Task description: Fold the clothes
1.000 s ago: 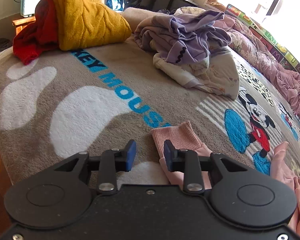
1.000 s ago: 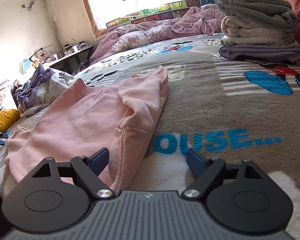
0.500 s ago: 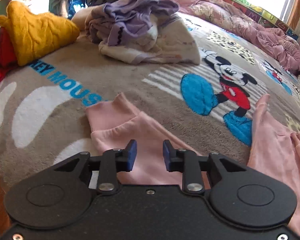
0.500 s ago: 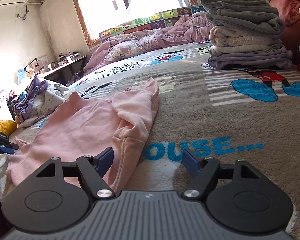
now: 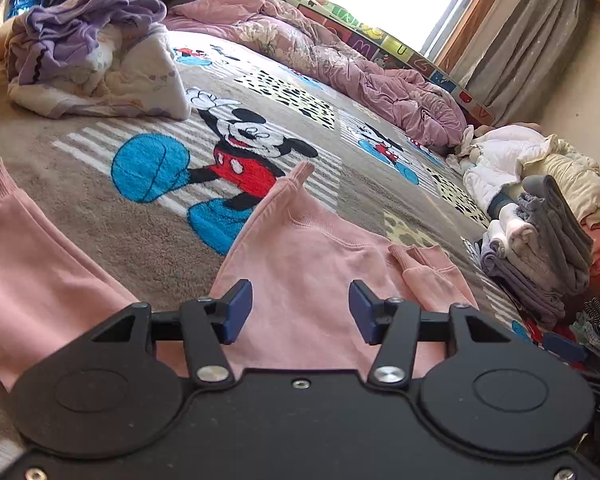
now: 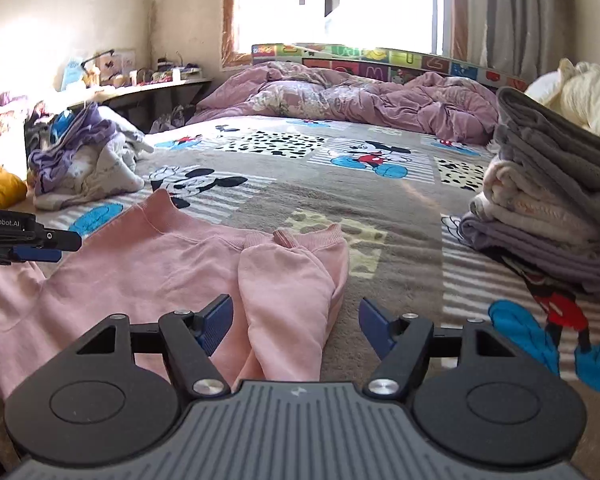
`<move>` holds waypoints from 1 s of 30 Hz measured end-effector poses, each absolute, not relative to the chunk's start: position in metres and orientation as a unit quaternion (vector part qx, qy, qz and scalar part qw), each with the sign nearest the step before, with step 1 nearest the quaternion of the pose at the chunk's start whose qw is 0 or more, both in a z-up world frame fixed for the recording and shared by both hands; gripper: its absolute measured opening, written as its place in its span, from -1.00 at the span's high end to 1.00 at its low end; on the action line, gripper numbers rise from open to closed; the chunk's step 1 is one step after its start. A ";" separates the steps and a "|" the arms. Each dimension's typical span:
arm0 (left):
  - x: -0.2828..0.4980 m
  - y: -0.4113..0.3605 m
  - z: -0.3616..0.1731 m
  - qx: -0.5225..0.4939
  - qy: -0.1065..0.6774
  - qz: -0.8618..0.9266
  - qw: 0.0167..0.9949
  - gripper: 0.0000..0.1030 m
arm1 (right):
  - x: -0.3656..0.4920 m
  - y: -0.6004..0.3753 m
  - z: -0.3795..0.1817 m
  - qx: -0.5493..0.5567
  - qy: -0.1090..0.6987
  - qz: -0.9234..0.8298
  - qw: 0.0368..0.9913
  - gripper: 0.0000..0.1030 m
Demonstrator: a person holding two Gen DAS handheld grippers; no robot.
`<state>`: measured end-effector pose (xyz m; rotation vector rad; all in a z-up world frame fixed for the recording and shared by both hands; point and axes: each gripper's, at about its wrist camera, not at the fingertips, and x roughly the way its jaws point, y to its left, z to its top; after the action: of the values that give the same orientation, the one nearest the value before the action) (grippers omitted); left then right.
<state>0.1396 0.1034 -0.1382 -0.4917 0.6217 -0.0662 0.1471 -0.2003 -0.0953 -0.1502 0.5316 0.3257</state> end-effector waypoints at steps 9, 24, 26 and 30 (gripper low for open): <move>0.150 0.125 -0.160 -0.304 0.322 -0.060 0.895 -0.01 | 0.226 -0.100 -0.114 -0.295 0.315 0.189 0.882 -0.11; 0.144 0.141 -0.154 -0.344 0.307 -0.068 0.885 -0.01 | 0.243 -0.225 -0.073 0.009 0.322 0.114 0.940 0.83; 0.144 0.141 -0.154 -0.344 0.307 -0.069 0.885 -0.01 | 0.230 -0.261 -0.069 0.082 0.308 0.098 0.943 0.83; 0.142 0.139 -0.153 -0.339 0.305 -0.070 0.887 -0.01 | 0.203 -0.326 -0.077 0.209 0.281 0.065 0.934 0.83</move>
<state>0.1424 0.1389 -0.1527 -0.7054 0.6335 -0.1449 0.2033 -0.3261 -0.0767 0.4275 0.5743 0.1335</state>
